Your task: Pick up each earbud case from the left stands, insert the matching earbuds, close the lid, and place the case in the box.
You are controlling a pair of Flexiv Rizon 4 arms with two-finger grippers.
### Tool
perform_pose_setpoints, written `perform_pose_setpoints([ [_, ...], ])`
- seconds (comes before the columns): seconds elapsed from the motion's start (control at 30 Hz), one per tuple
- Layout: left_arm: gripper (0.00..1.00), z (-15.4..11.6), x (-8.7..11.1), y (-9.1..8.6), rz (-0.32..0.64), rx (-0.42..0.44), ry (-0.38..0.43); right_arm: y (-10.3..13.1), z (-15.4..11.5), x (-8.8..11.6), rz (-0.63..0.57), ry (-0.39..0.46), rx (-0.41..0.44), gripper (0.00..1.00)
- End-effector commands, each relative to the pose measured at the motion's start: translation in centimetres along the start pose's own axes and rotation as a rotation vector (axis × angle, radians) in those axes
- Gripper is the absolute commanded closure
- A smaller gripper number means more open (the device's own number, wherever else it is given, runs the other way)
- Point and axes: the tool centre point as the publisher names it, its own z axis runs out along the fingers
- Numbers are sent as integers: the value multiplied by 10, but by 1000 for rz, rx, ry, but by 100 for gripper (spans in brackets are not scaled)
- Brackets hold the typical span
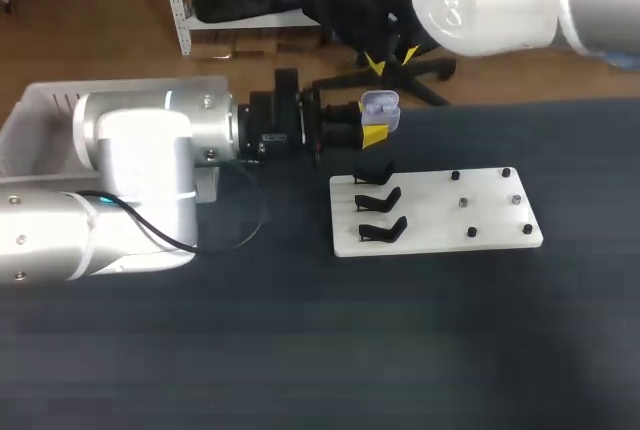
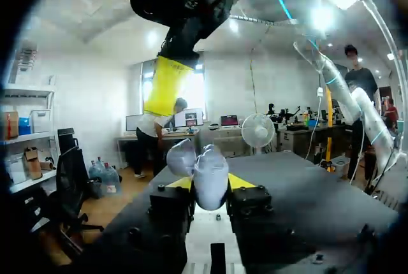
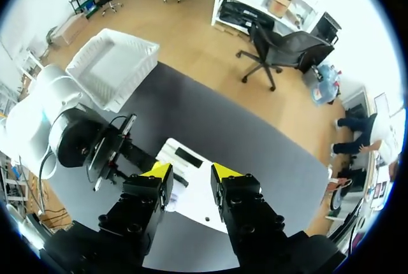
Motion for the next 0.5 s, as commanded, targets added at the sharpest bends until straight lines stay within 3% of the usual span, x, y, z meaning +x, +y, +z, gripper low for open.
perform_pose_setpoints([
  [0.03,100,0,0,-2,3,-7,-3,-8,15,-3,3,-38,18,59],
  [0.3,100,0,0,-2,3,-7,-3,-16,34,-5,26,0,14,59],
  [0.5,100,0,0,-2,3,-7,-3,-8,31,10,41,21,7,59],
])
